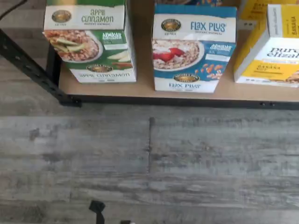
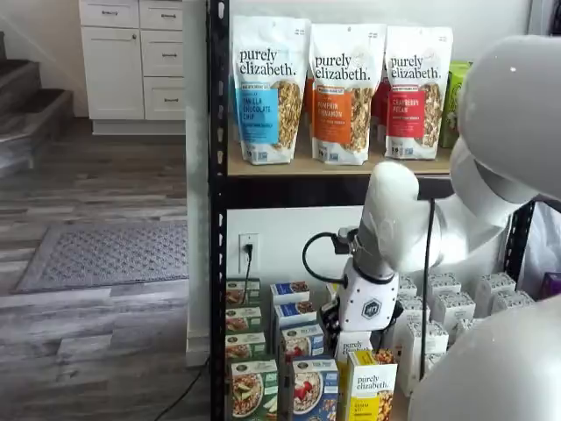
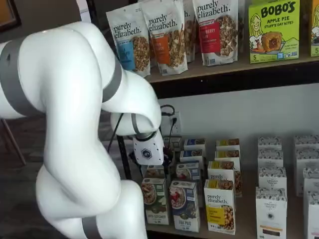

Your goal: Pick up the blue and white box that is on the bottom shelf, the second box from the left

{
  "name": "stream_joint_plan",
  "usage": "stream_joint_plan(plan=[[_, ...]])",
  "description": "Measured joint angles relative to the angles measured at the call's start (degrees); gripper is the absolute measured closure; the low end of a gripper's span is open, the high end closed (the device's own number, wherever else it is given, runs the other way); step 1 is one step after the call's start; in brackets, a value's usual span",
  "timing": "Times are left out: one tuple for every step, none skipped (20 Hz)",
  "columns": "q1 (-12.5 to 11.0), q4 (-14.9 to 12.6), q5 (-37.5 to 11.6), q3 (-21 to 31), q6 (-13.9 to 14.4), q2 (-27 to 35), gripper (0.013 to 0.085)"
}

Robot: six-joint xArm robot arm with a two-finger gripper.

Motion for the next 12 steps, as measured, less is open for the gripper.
stream_joint_plan(plan=[[-0.02,0.37,-1.12,-0.01,-0.36,1.14,0.0130],[-0.01,0.35,-1.97,-0.11,-0.34,2.28,0.0130],[0.04,0.35,-2.73,-0.24,-0.32,3.47,0.0130],[0.14,0.47,-3.62,-0.33,-0.36,4.73,0.0130],[0.28,0.90,-4.71,-0.39,-0.65,6.14,0.0130],[0.43,1.11,-5.91,-0.42,-0.72,7.51,0.0130],[0.57,1.17,-7.09,-0.45,-0.70,8.76,0.0130],[0.71,1.41,-8.51,-0.46,-0.82,10.06,0.0130],[0.84,1.60,-9.89,-0.49,-0.92,11.39,0.0130],[0.94,1.61,-11.19,-0.59,-0.88,12.68,0.0130],[1.03,1.66,-12.48,-0.74,-0.89,13.99,0.0130],[1.16,2.08,-13.69,-0.94,-1.22,15.38,0.0130]])
